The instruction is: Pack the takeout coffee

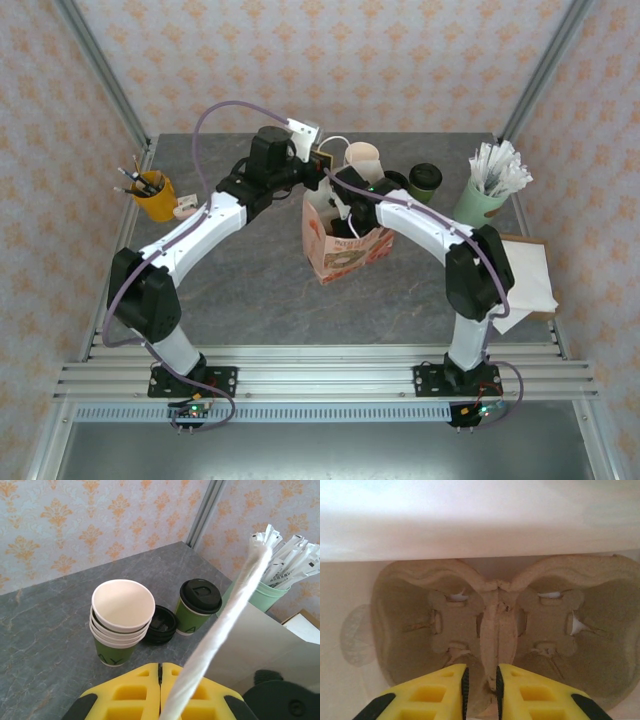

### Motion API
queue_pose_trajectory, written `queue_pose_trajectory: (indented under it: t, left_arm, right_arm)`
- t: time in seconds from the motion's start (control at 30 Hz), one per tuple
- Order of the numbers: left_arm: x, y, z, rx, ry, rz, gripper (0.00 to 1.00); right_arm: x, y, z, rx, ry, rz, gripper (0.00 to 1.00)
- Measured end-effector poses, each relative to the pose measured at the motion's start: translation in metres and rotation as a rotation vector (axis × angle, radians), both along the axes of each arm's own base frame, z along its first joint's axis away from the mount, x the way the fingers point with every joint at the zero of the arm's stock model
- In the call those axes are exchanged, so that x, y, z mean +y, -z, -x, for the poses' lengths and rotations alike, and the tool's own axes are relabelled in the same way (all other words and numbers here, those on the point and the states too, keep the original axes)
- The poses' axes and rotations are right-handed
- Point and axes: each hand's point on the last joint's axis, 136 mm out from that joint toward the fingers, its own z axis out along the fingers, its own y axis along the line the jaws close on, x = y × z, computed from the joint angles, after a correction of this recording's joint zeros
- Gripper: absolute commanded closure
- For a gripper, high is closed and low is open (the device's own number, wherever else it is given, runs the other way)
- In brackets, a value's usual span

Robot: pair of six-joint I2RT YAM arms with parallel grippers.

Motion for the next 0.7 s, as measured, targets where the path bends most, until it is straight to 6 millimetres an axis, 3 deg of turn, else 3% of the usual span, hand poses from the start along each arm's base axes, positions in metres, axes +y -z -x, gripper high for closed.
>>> queue_pose_trajectory:
  t: [0.4, 0.7]
  left_arm:
    - [0.012, -0.001, -0.008, 0.006, -0.038, 0.012, 1.00]
    - [0.024, 0.007, -0.020, 0.012, -0.087, -0.002, 1.00]
  right_arm:
    - [0.007, 0.023, -0.009, 0.086, 0.012, 0.058, 0.90]
    - [0.008, 0.037, -0.014, 0.141, 0.004, 0.106, 0.90]
